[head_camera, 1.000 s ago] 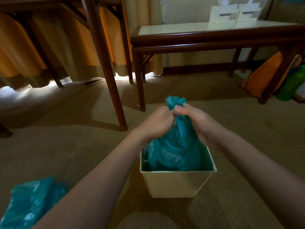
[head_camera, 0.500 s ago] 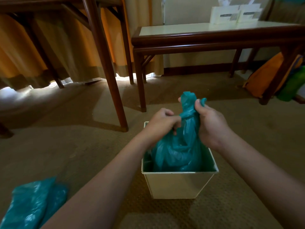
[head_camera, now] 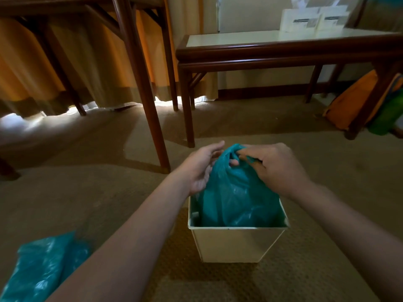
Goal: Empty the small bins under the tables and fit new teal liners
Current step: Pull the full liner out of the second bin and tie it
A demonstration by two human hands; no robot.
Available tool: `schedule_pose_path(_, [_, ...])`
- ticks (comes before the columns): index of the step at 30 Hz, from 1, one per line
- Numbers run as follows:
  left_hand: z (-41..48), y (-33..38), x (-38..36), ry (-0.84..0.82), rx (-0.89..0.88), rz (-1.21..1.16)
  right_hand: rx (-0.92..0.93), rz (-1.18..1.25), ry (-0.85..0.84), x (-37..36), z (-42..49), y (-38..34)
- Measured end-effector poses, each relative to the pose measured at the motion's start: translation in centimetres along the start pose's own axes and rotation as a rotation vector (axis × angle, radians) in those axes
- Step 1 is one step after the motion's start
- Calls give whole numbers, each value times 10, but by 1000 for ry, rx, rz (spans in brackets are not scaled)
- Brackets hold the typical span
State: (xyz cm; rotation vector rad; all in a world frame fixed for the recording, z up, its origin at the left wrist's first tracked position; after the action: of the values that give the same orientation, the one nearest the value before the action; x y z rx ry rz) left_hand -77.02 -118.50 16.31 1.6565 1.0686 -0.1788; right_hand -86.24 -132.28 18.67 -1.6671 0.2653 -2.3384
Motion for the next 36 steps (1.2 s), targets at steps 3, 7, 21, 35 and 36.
schedule_pose_path(3, [0,0,-6,-36,105,38,68,-151,69,-4,-3,-10])
schedule_pose_path(7, [-8,2,-6,-107,115,-82,78,-197,36,-8,-3,-11])
schedule_pose_path(21, [-9,33,36,632,-336,969,82,-274,44,-11,-7,16])
schedule_pose_path(35, [-20,37,33,329,-256,879,-262,70,-234,-37,-27,36])
schedule_pose_path(36, [-21,39,21,269,-288,823,-240,85,-317,-45,-25,24])
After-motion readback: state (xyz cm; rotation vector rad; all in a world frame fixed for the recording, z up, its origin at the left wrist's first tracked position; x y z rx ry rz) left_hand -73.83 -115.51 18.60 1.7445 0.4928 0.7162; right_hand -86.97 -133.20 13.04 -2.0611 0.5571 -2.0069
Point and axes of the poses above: each hand's wrist, its own z-axis towards the middle knuckle, its own x-axis out of the back of the hand, y = z × x, the point moved 4 cm from there along z, towards the middle knuckle, and after that the axes turned 11 degrees about -y, right-handed, at the moved point
